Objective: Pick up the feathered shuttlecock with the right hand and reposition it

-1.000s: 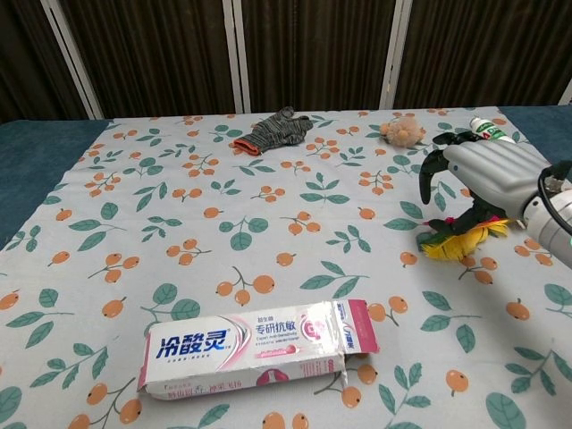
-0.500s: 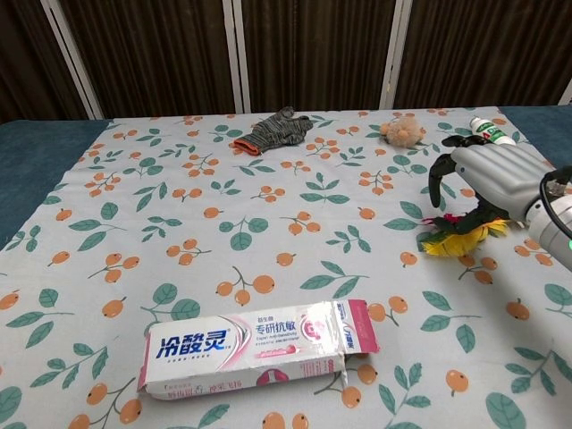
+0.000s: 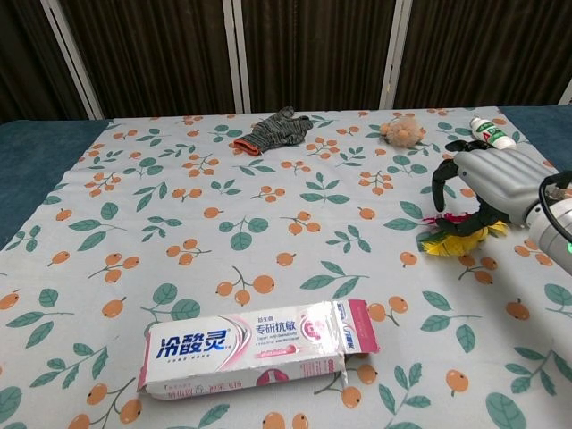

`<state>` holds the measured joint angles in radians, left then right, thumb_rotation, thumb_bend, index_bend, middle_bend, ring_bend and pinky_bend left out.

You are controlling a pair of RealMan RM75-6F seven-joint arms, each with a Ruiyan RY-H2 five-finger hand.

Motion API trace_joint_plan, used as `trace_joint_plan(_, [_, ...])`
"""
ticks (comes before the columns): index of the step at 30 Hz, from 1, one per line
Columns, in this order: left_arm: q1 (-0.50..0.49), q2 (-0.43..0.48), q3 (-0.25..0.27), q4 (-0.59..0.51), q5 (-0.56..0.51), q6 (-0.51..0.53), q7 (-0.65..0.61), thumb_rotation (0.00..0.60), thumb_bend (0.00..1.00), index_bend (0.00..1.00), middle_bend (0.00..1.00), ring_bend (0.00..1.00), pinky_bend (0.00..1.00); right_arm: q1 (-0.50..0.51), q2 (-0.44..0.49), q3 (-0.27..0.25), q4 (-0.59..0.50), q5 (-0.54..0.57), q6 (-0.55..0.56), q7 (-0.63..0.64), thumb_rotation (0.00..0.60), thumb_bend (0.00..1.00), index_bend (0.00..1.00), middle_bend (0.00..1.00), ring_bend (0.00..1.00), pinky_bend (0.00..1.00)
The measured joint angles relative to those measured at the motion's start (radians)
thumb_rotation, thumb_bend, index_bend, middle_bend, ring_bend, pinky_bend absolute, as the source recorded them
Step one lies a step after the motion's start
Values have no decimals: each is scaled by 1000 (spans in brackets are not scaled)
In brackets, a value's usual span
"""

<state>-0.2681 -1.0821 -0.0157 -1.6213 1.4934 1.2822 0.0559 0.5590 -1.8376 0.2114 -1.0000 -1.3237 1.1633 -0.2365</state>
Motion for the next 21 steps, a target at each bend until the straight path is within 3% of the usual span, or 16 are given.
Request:
trace_joint_plan(4, [0,0,0,0,1,1,1,528,129,84,0,0,0,0,0,1,-1,2,1,1,600,341,601,341,1,0])
trace_joint_plan(21, [0,-1,0,1,0,1,2,526,129,84,0,0,0,3,8,-1,-31,-4,10,2,600,362,626,353,5,0])
